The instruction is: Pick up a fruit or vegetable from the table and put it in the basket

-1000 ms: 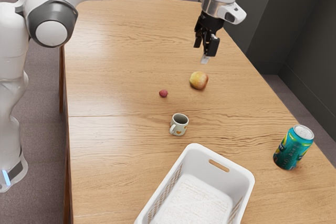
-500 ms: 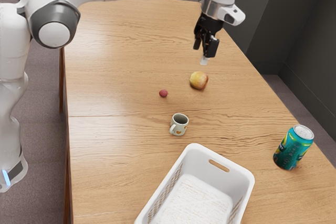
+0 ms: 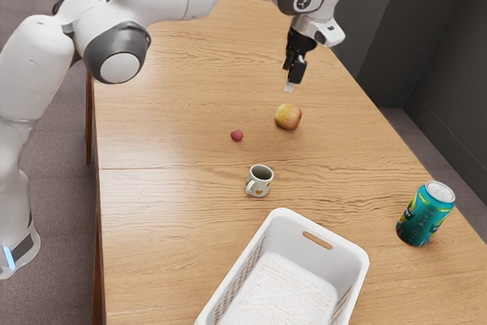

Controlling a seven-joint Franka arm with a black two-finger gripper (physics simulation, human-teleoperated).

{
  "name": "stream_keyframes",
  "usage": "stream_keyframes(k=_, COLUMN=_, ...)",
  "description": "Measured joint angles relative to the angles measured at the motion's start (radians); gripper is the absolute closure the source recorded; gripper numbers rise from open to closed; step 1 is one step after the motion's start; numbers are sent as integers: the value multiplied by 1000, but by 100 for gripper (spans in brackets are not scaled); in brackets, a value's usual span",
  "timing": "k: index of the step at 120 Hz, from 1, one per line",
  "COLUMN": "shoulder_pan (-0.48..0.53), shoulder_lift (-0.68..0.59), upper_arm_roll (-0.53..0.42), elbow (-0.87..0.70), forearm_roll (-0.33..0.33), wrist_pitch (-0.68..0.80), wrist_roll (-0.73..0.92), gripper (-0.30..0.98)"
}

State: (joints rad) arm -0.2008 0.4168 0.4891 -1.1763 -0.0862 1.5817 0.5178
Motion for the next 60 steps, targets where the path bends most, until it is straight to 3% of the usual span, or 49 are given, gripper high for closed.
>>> stream_keyframes(k=21, shoulder_pan=10, shoulder_lift=-14, upper_arm_roll=0, elbow=-124, forearm_roll=5, wrist_pitch=85, wrist_roll=176, gripper=0)
stream_keyframes(k=60, shoulder_pan=15, shoulder_lift=72, upper_arm_roll=-6, elbow=-128, forearm_roll=-11, wrist_pitch=261, wrist_roll=389, gripper=0)
